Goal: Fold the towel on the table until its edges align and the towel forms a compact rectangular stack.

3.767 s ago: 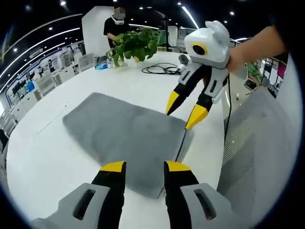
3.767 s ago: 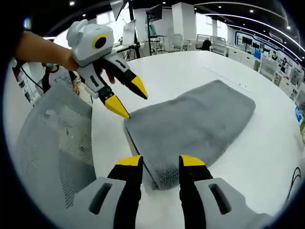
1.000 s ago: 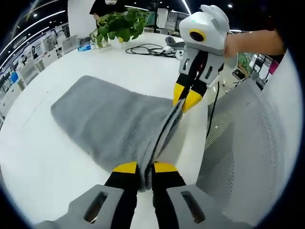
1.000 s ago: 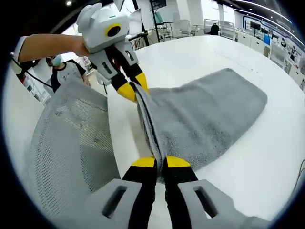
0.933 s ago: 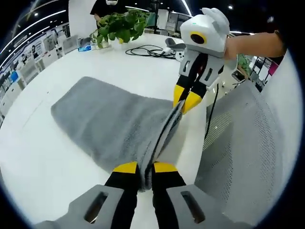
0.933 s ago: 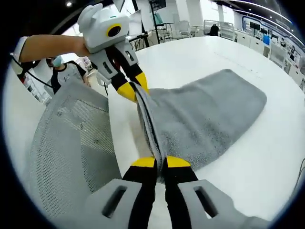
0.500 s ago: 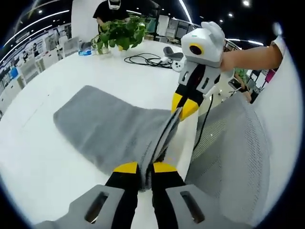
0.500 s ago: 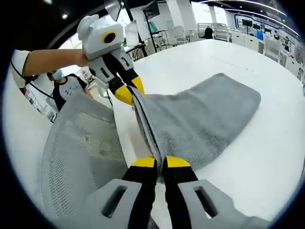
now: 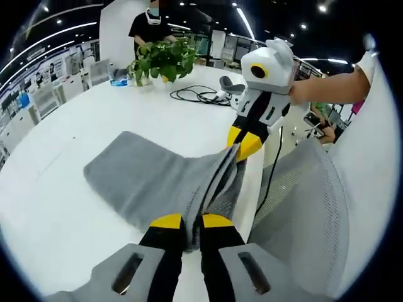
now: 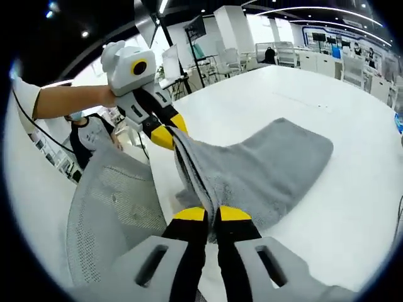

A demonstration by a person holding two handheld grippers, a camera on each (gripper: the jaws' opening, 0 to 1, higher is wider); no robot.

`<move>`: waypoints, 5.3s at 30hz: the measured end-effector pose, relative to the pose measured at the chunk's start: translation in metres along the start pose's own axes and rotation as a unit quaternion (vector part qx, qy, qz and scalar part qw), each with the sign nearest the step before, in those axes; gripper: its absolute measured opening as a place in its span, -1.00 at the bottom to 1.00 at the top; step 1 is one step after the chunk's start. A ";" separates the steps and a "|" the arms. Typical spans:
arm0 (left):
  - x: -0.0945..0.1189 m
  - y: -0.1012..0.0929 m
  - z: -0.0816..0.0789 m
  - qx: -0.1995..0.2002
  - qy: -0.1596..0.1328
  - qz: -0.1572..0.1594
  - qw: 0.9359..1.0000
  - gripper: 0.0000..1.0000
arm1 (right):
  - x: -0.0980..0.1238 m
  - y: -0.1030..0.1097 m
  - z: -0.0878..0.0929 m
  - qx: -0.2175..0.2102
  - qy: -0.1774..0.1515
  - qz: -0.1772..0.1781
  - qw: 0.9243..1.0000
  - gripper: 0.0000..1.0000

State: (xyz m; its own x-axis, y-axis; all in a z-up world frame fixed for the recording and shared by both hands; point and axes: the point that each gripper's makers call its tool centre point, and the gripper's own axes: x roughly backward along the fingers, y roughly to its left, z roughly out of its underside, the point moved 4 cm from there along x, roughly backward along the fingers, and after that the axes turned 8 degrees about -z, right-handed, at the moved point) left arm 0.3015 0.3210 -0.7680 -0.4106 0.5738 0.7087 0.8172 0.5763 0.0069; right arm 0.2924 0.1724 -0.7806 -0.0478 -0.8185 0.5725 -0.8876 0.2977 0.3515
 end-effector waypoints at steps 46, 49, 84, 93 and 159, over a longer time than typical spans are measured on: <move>-0.003 0.054 -0.040 -0.033 -0.015 -0.087 0.996 -0.81 | 0.011 -0.031 -0.064 0.001 -0.080 0.072 0.994 -0.94; -0.011 0.060 -0.041 -0.020 -0.010 -0.088 0.996 -0.81 | 0.009 -0.044 -0.064 -0.008 -0.078 0.086 0.993 -0.94; -0.087 0.145 -0.053 0.048 0.003 -0.110 0.993 -0.80 | -0.020 -0.164 -0.089 -0.042 -0.071 0.182 0.980 -0.90; -0.116 0.158 -0.040 0.062 0.020 -0.110 0.992 -0.79 | -0.034 -0.192 -0.079 -0.062 -0.048 0.194 0.978 -0.90; -0.116 0.129 0.014 0.214 0.047 -0.064 0.974 -0.71 | -0.034 -0.212 -0.062 -0.145 -0.074 0.189 0.968 -0.92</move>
State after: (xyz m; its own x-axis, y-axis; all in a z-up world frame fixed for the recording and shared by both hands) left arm 0.4491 0.3371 -0.8586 -0.4426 0.4367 0.7832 0.5096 0.8412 -0.1811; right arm 0.5105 0.1675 -0.8287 -0.4284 -0.6786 0.5966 -0.6282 0.6983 0.3432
